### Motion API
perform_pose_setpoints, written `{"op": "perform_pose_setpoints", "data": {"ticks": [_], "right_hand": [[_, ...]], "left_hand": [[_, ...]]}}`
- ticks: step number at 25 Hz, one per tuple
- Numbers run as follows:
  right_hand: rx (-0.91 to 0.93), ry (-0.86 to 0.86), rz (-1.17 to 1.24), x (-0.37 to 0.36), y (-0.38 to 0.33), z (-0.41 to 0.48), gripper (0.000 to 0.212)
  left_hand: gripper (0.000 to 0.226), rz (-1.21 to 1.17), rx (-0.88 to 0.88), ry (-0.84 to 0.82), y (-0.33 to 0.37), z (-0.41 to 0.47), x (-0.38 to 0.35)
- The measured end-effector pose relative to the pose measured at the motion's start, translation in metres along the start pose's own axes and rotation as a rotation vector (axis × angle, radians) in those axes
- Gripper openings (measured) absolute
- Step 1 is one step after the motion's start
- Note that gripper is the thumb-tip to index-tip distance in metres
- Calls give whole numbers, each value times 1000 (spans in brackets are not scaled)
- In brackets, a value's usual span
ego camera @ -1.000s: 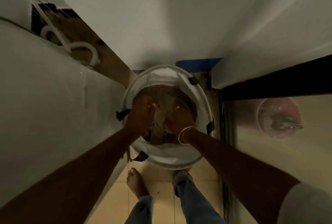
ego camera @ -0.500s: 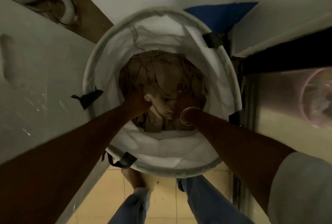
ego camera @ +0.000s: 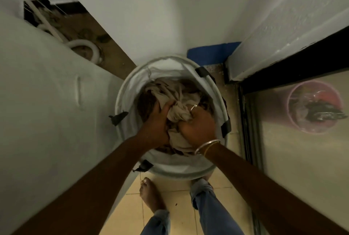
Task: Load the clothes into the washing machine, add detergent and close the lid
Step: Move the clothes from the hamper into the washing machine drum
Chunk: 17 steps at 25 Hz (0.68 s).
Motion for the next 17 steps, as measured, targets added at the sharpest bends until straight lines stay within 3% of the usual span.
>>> {"op": "perform_pose_setpoints", "data": {"ticks": [3, 4, 6, 10, 14, 17], "right_hand": [[186, 117, -20, 22, -59, -32, 18], [229, 139, -5, 29, -76, -39, 18], [265, 159, 76, 44, -104, -49, 19], [274, 196, 252, 85, -150, -68, 39], [198, 117, 477, 118, -179, -72, 48], [65, 145, 503, 141, -174, -76, 42]], "left_hand": [[36, 12, -98, 193, 34, -25, 48], [23, 36, -144, 261, 49, -35, 64], [30, -18, -140, 343, 63, -50, 91], [36, -94, -147, 289, 104, -80, 126], [5, -129, -57, 238, 152, -101, 178], [23, -184, 2, 369, 172, -120, 210]]}}
Point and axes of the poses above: each hand's wrist, its own z-axis towards the middle knuckle, its own x-axis out of the back of the hand, y = z × x, the point moved 10 cm from there along z, towards the middle knuckle, and after that the axes turned 2 degrees about x, right-handed, at the moved point
